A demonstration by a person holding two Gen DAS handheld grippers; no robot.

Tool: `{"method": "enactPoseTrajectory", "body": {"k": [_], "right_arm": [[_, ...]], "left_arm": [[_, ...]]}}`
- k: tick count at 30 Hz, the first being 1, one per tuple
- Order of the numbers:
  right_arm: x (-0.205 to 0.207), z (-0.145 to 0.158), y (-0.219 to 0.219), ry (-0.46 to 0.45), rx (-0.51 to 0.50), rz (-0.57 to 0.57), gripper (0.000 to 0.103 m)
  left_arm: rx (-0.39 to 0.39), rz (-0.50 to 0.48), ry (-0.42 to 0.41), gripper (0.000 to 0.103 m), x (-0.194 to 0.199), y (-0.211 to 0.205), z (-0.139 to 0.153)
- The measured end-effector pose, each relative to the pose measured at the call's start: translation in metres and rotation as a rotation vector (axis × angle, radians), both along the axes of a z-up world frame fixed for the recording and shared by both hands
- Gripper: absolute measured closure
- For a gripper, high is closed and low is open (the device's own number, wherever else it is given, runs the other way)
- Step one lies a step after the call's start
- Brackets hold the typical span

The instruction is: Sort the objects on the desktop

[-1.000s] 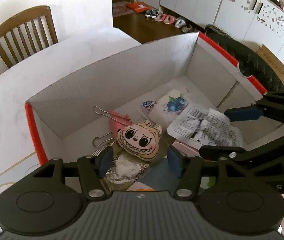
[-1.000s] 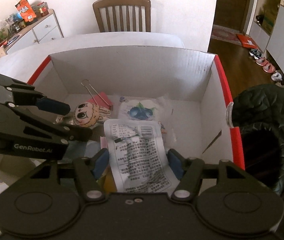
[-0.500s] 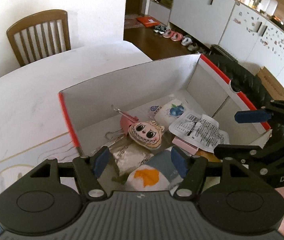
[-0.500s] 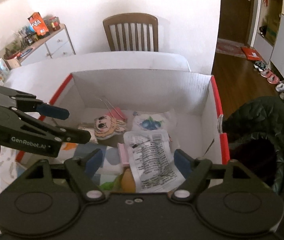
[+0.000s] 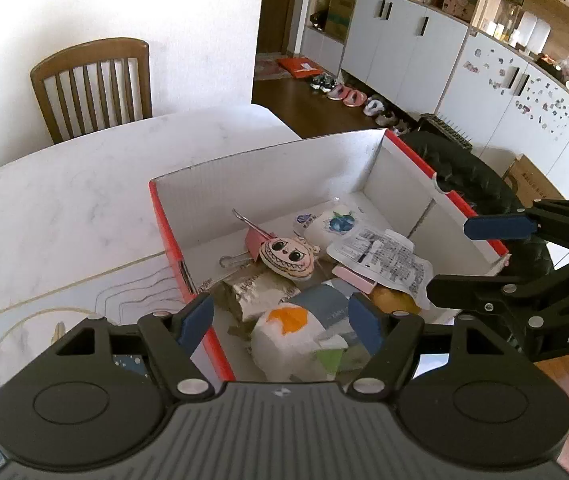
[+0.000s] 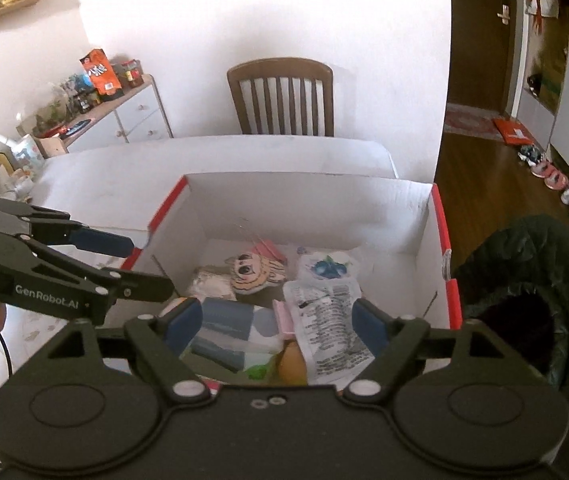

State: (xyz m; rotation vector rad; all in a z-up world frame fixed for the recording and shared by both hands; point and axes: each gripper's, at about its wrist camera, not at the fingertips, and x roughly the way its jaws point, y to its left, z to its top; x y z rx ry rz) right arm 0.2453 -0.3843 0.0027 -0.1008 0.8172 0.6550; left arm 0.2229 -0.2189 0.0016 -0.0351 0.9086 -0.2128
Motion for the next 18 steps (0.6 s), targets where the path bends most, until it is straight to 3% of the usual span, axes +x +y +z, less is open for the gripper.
{"method": "enactPoseTrajectory", "body": {"k": [3,6,15,18], "right_arm": [[-0.008,0.004,0.001,-0.020,0.005,0.003,0.018],[-0.015,0.007,0.003,-0.046,0.005,-0.002,0.015],[-0.037,0.013,0.002,-0.096,0.053,-0.059,0.004],[-0.043,0.014,0.002,-0.104,0.064,-0.075,0.001]], "left_arm": [[-0.008,0.004,-0.006,0.029,-0.008,0.001,0.002],[-0.006,0.010,-0.020,0.020,-0.018,0.002,0.002],[-0.034,0.022,-0.018,0.014,-0.039,0.009,0.001],[-0.037,0.026,-0.024,0.005,-0.045,0.012,0.001]]}}
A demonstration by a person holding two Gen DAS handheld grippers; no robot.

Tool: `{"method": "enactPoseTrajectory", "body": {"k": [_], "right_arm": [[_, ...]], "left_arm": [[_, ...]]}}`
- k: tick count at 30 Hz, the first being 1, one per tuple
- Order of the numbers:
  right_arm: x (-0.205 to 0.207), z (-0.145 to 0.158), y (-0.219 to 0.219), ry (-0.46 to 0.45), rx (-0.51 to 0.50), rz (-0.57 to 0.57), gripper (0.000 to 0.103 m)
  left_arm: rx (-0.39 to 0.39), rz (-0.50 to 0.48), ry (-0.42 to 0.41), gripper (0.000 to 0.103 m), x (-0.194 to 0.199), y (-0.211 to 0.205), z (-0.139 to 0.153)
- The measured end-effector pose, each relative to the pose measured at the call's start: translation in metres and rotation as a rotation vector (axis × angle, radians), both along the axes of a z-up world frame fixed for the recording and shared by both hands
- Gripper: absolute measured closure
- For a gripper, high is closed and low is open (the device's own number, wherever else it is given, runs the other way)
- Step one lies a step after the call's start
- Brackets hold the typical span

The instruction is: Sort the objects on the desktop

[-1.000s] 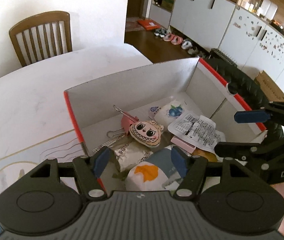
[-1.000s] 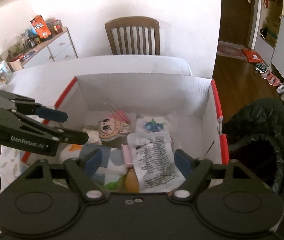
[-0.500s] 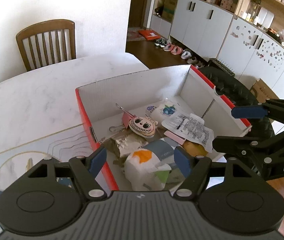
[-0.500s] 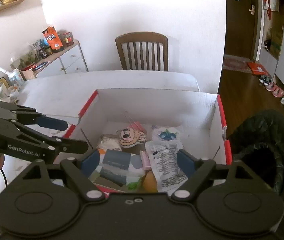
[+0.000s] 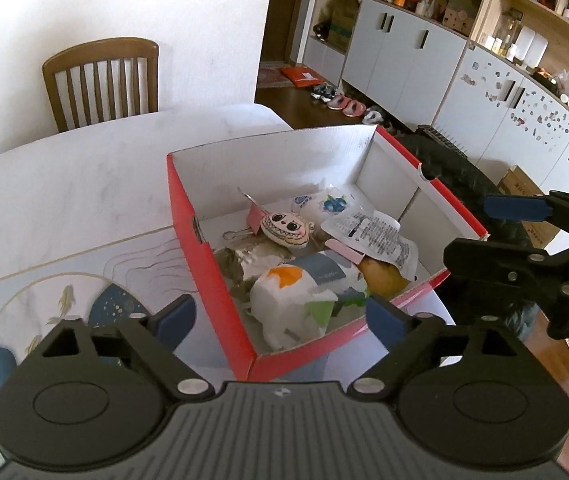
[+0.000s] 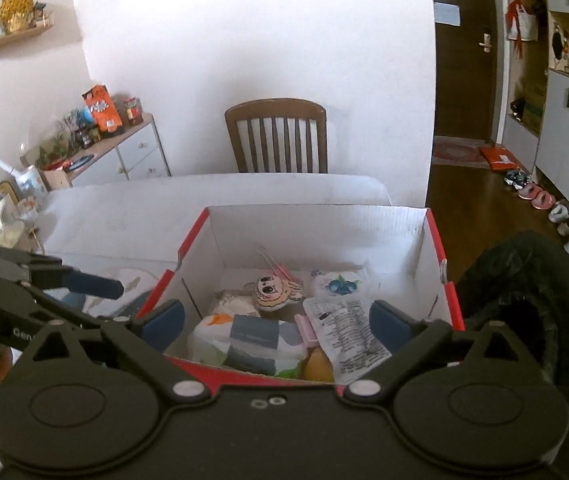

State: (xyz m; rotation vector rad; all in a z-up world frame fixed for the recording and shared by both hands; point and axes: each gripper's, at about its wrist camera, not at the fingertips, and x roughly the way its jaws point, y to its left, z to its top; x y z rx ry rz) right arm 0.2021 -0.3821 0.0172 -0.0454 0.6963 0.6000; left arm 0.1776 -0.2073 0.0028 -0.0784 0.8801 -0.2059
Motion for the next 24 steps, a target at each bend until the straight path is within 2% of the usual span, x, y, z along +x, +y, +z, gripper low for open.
{"method": "enactPoseTrajectory", "body": {"k": [1,15,24], "right_arm": [[-0.003,0.000,0.000,-0.006,0.000,-0.003,0.000],[-0.035,0.003,0.013,-0.035,0.009,-0.023,0.000],[-0.044,0.001,0.016,-0.024,0.012,-0.045,0.000]], "left_arm": [[-0.005,0.001,-0.002,0.001,-0.002,0.001,0.000],[0.014,-0.002,-0.027,0.001,-0.025,0.009,0.002],[0.024,-0.015,-0.023,0.001,-0.033,0.012,-0.001]]}}
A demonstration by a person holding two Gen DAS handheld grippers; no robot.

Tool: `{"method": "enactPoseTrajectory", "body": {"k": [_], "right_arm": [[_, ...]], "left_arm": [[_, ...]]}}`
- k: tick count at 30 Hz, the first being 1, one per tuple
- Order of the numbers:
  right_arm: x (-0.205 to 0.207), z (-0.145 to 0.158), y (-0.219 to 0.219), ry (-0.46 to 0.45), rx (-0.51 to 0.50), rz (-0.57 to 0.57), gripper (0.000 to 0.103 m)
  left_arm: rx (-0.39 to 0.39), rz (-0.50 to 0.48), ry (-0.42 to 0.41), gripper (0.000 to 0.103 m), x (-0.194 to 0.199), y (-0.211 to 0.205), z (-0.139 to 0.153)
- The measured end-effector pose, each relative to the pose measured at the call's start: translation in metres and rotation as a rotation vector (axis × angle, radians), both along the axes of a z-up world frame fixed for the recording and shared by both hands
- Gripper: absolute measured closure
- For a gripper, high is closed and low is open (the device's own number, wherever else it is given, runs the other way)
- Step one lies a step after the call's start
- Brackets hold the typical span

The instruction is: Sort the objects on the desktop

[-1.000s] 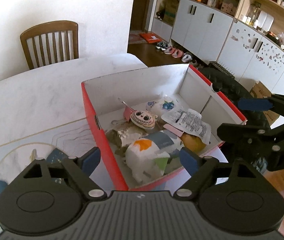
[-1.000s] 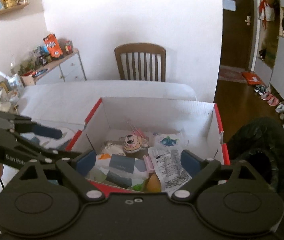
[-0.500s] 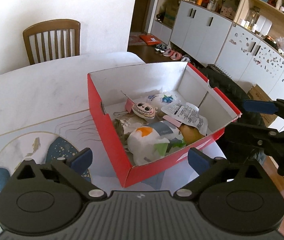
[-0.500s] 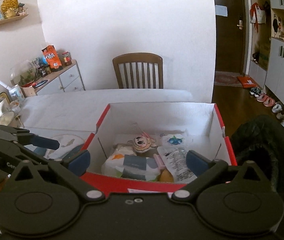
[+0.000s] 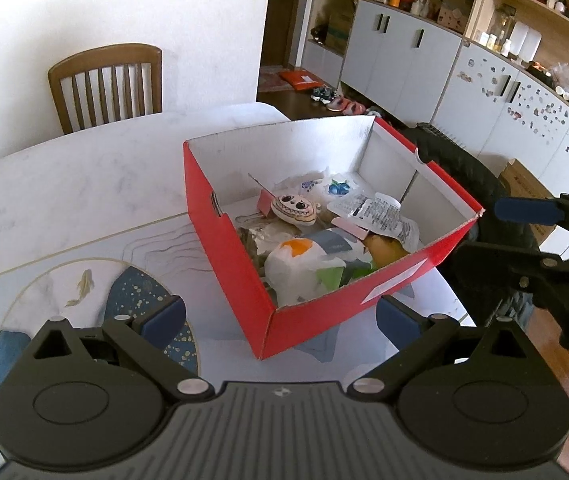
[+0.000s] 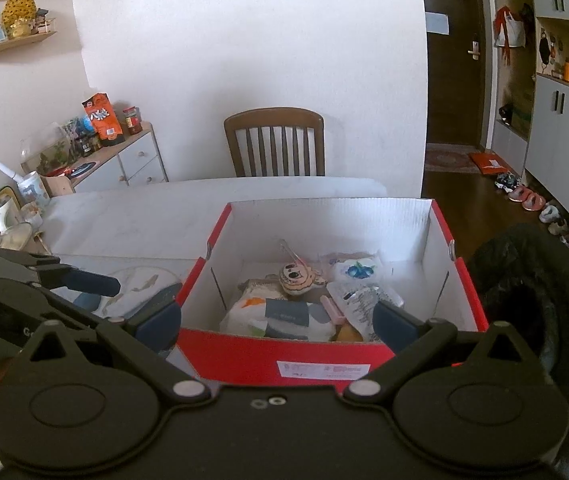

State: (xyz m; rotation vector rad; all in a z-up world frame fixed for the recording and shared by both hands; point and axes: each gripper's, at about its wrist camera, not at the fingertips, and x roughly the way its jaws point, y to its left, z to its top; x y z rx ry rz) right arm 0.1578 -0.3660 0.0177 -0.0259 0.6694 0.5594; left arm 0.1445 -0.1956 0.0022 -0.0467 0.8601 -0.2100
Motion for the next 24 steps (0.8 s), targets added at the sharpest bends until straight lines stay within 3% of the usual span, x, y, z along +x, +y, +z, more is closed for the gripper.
{"method": "enactPoseTrajectory", "body": {"k": [24], "right_arm": [[-0.001,-0.004,0.009,0.024,0.030,-0.056,0.000]], "left_arm": [[0.006,-0.033,-0.004,0.001,-0.008,0.010,-0.003]]}}
